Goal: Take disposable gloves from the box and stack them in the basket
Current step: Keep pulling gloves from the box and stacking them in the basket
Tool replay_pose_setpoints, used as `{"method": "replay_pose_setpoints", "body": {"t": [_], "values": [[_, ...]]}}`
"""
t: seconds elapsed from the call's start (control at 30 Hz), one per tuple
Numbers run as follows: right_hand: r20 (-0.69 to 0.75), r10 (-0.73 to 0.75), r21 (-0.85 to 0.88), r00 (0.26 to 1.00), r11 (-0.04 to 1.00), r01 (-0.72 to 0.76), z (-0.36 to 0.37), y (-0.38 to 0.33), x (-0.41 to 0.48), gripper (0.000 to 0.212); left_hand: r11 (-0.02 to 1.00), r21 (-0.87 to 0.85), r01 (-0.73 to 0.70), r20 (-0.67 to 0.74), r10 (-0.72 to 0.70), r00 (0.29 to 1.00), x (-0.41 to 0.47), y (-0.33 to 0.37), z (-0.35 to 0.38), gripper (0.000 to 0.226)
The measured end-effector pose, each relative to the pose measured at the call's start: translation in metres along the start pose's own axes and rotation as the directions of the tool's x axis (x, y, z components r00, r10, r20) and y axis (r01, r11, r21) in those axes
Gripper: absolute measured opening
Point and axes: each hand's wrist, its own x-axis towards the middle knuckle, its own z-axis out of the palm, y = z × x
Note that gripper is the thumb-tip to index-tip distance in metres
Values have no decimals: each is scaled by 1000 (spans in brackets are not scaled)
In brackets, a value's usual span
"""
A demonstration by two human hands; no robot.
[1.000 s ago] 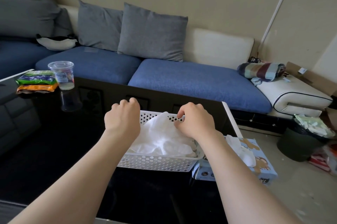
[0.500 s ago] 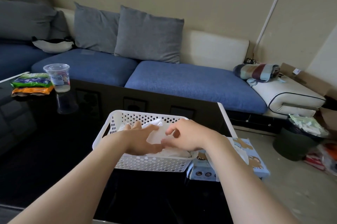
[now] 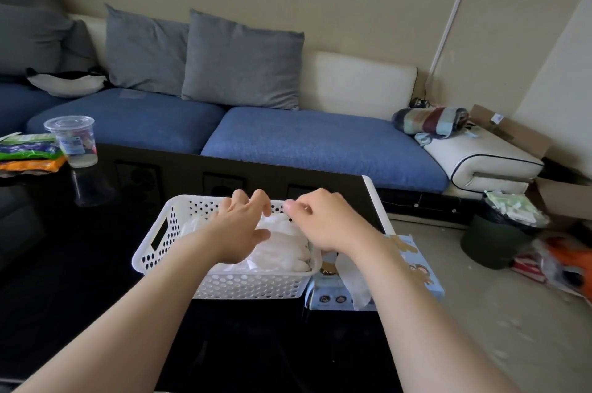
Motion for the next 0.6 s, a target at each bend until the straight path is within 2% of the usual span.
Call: {"method": "replay_pose_setpoints", "body": {"t": [0.1,0.17,0.27,0.37,0.43,0.5,0.6], "values": [[-113,83,23,990,996,-81,-15,15,-5,35,995,-14,-103,-127,100,987,6,18,7,14],[-205,139,-13,969,989,-145,-24,26,-12,23,984,-57,-171,-143,162,976,8,33,10,16],[-315,203,-96,927,965,-244,-35,41,-19,17,962,-110,-252,-149,234,961,10,53,17,18],[-253,252,-99,934,954,-284,-42,43,-29,20,950,-111,-291,-129,277,952,12,66,26,20],[-183,268,-134,946,946,-294,-46,42,-38,44,949,-102,-298,-130,284,950,15,70,30,23],[-138,269,-172,953,941,-290,-44,44,-40,57,952,-94,-291,-125,278,952,18,73,33,24],[-109,293,-159,950,938,-308,-35,55,-36,55,953,-98,-286,-115,274,955,21,79,36,26]]}}
